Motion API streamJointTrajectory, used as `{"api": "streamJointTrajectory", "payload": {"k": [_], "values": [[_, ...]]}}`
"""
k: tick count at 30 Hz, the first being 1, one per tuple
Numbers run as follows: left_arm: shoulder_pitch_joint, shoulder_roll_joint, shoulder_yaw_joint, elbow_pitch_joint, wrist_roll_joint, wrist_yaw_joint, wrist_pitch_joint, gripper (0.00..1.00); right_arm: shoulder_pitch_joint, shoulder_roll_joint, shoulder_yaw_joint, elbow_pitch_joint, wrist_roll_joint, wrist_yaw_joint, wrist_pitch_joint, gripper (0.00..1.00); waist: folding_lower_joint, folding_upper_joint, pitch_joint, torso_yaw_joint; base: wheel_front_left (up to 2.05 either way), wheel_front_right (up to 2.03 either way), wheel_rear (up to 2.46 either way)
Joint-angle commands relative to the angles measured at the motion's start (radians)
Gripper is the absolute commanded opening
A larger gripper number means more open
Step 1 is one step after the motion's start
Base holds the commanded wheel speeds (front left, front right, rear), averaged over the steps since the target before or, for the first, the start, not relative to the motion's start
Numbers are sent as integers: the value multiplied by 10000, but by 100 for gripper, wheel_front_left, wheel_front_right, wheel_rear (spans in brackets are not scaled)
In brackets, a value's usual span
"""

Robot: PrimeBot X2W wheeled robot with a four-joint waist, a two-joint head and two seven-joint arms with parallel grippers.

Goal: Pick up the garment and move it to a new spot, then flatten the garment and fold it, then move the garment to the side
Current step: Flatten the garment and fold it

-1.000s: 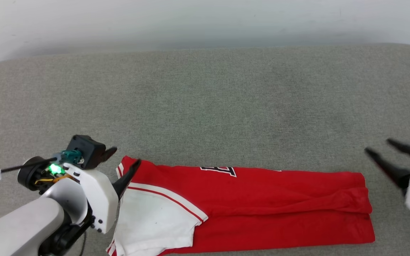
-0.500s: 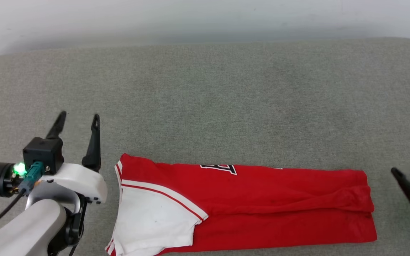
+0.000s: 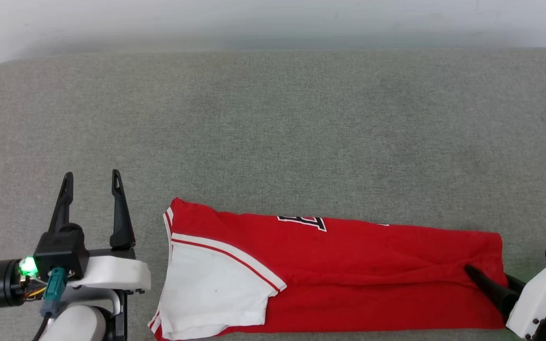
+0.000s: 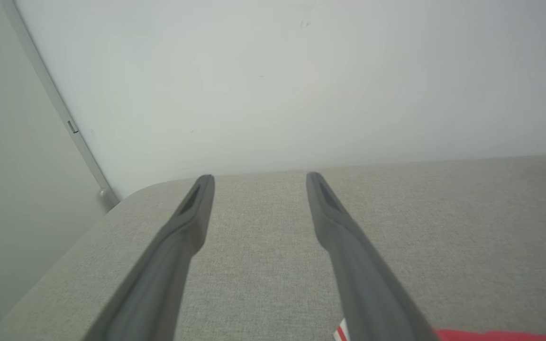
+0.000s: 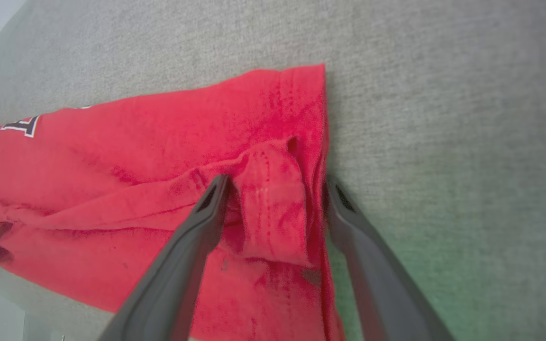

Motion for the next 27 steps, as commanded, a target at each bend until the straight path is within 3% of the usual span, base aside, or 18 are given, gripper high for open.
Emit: {"api": "streamJointTrajectory", "payload": {"k": [1, 8, 9, 10, 27], "values": [[119, -132, 153, 0, 158, -74, -69, 100, 275, 267, 321, 209, 102, -5, 264, 100, 0, 0, 11, 31, 0, 0, 0], [941, -1346, 1281, 40, 1425, -772, -70, 100, 363, 680, 1245, 593, 155, -3, 805, 100, 0, 0, -20, 96, 0, 0, 0], [1019, -1503, 1451, 41, 1594, -877, -70, 100, 350, 677, 1292, 628, 152, -3, 760, 44, 0, 0, -38, 104, 0, 0, 0], [1123, -1642, 1601, 58, 1712, -981, -70, 100, 316, 672, 1326, 641, 170, -3, 712, 2, 0, 0, -64, 105, 0, 0, 0], [2594, -3320, 3065, 147, 3492, -2414, -71, 100, -444, -1366, 329, 718, 69, -11, 219, 0, 0, 0, -836, 7, 0, 0, 0]]}}
